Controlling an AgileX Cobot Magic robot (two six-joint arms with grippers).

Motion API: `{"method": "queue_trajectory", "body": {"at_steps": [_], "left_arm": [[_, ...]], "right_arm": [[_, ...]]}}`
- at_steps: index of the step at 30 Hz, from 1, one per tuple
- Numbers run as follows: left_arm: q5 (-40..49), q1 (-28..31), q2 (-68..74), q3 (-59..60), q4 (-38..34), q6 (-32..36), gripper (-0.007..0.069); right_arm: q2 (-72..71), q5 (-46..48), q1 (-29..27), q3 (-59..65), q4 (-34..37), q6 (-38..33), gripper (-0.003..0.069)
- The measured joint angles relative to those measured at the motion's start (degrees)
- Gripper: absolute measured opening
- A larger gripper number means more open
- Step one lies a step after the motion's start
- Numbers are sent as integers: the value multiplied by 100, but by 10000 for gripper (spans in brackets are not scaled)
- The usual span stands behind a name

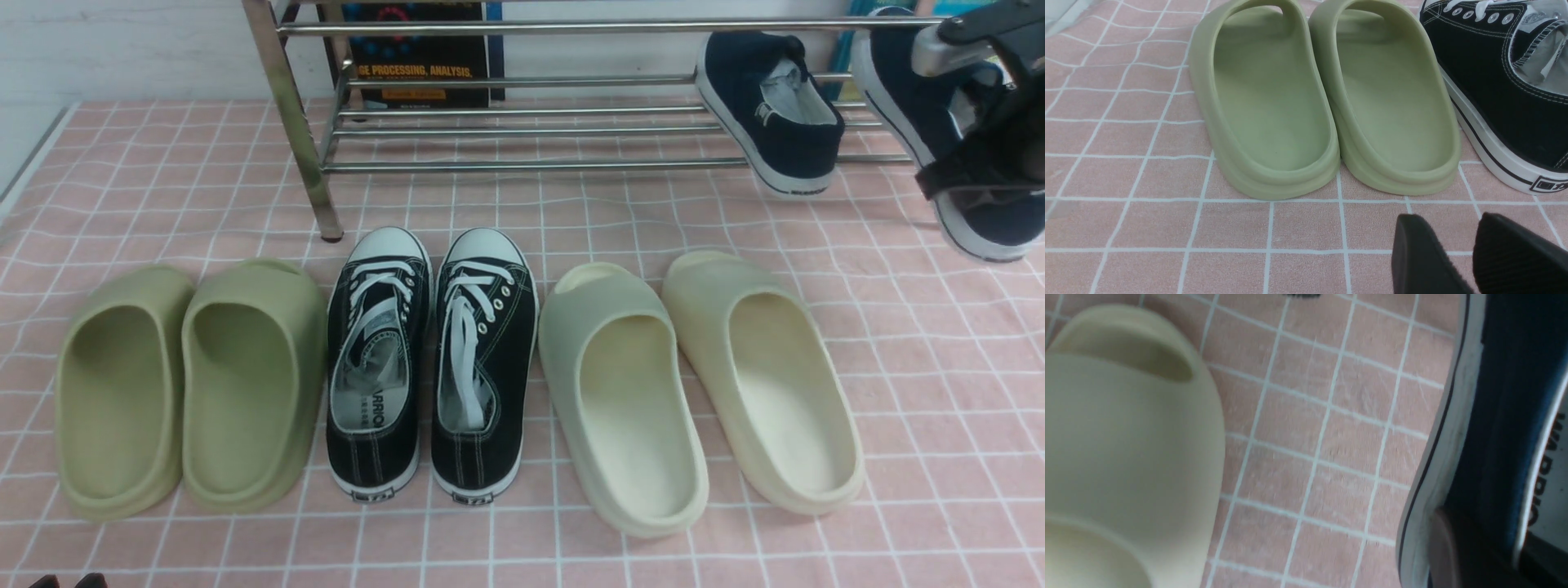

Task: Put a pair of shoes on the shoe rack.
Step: Use the right arm to put a shoe into the shoe rack

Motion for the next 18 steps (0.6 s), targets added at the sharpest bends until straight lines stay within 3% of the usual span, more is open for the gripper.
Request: {"method": "queue_trajectory", "body": {"at_steps": [11,18], "left_arm": [[0,0,0,0,0,0,239],[0,0,0,0,0,0,239]], "right_arm": [[1804,-311,0,-1901,-12,-14,11],[2292,-182,11,-2394,31,-3,11]]}}
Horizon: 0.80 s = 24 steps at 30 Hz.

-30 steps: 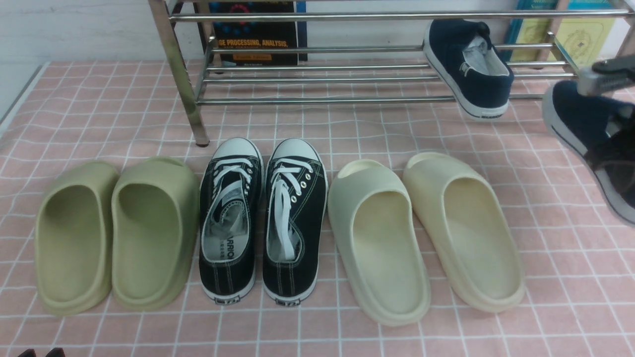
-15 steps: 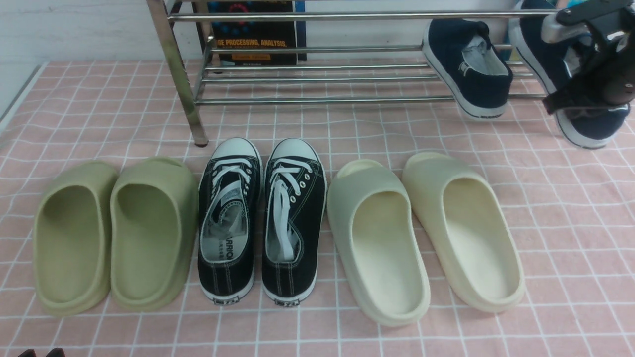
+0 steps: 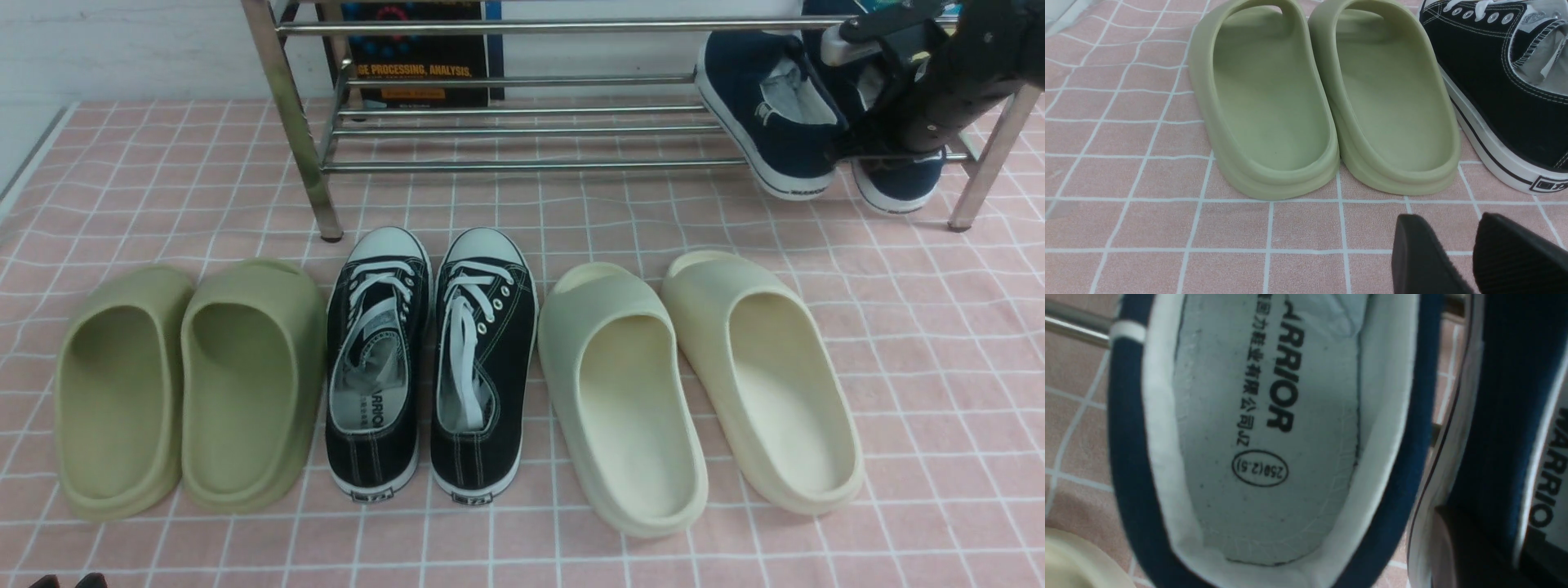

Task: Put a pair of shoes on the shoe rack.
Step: Use the right arm to put a shoe into the shoe rack

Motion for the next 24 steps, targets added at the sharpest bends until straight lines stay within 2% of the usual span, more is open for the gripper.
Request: {"method": "queue_trajectory", "body": {"at_steps": [5,8,11,15,17,21,24], "left_arm": [[0,0,0,0,0,0,239],[0,0,0,0,0,0,239],[0,0,0,0,0,0,239],[0,0,0,0,0,0,239],[0,0,0,0,0,0,239],[0,0,0,0,0,0,239],[0,0,0,0,0,0,239]], "right_arm": [[6,0,0,-53,59,6,27],[6,-56,0,-107,59,6,80],[-26,-170,0,-170,66,6,191],[-239,192,0,-189,61,6,323],[-468,335,0,-198,47,6,352],[-952,606,0,-200,34,81,345],[-1443,1035,-10,-206,-44,429,286]]}}
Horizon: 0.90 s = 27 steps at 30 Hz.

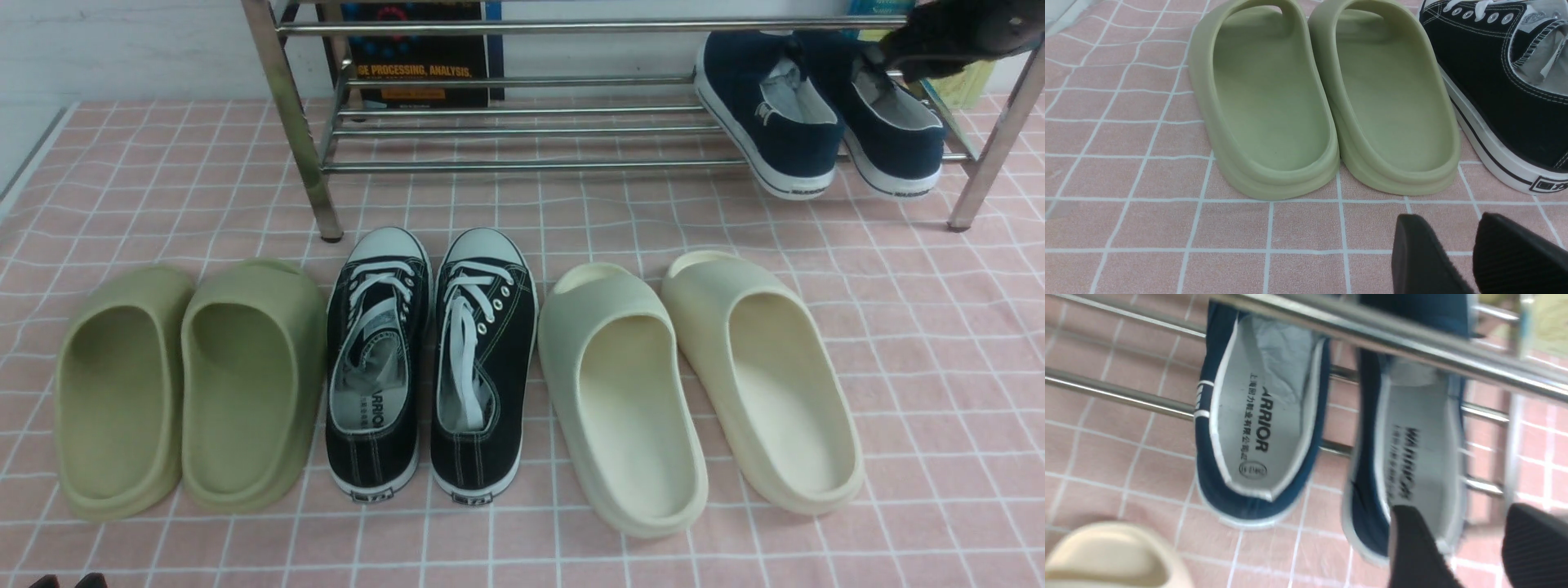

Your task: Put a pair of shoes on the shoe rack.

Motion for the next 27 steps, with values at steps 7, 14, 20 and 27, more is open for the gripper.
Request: {"method": "queue_trajectory", "body": {"at_steps": [7,14,20,27], "left_arm": [[0,0,0,0,0,0,239],[0,0,0,0,0,0,239],[0,0,0,0,0,0,239],[0,0,0,0,0,0,239]], "right_arm": [[-1592,111,-40,547,667,245,73],[-3764,-824,-40,2438,1509,-267,-20],[-6121,-2000,-40,5319,1809,-908,-20],[-8924,-2975,-40,8400,1832,-1163,-20]]}}
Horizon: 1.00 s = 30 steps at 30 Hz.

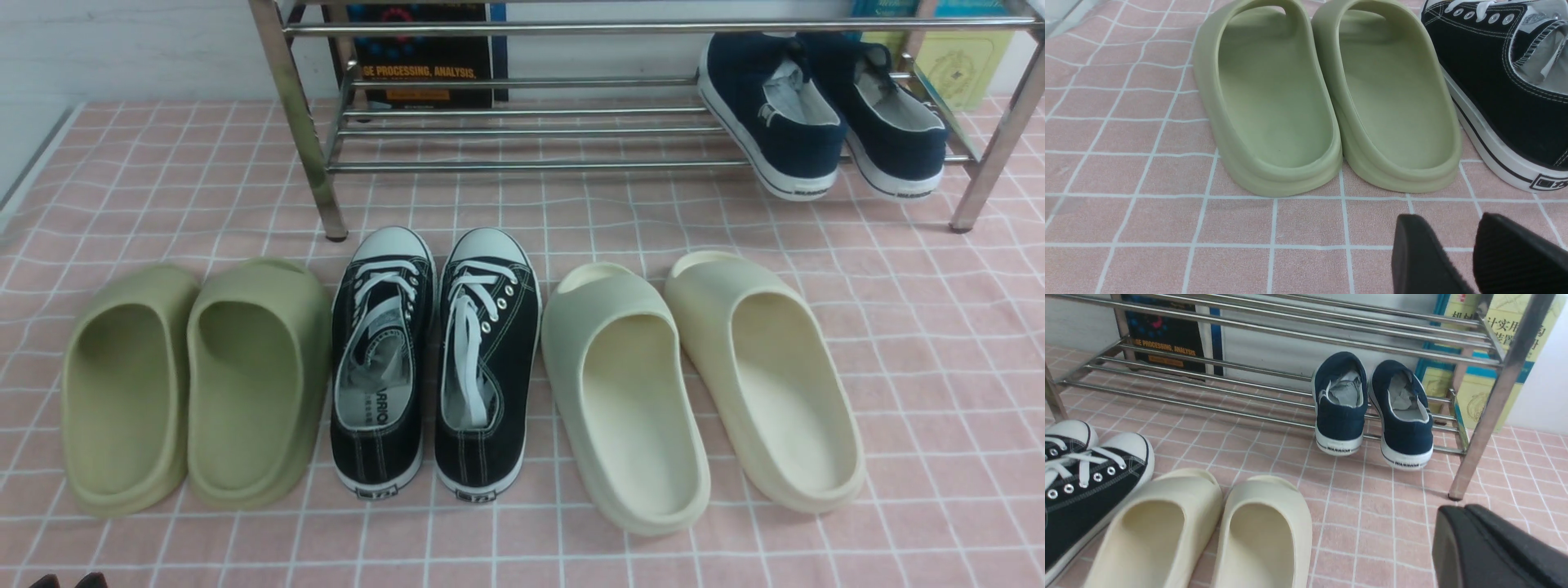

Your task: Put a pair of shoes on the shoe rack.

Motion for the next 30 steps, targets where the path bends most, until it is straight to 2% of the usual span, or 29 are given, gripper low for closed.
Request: {"method": "queue_trajectory", "body": {"at_steps": [3,7,9,12,30], "left_arm": [[0,0,0,0,0,0,239],[0,0,0,0,0,0,239],[0,0,0,0,0,0,239],[0,0,0,0,0,0,239],[0,0,0,0,0,0,239]], "right_arm": [[-816,-369,0,767,-35,-12,-18],[-1968,-1588,0,2143,-162,-25,-15],[-2137,-2381,0,2619,-173,-25,-15],[-2150,-2958,0,2971,-179,-25,-11],[-2150,-3014,0,2985,-167,-25,-2]]}}
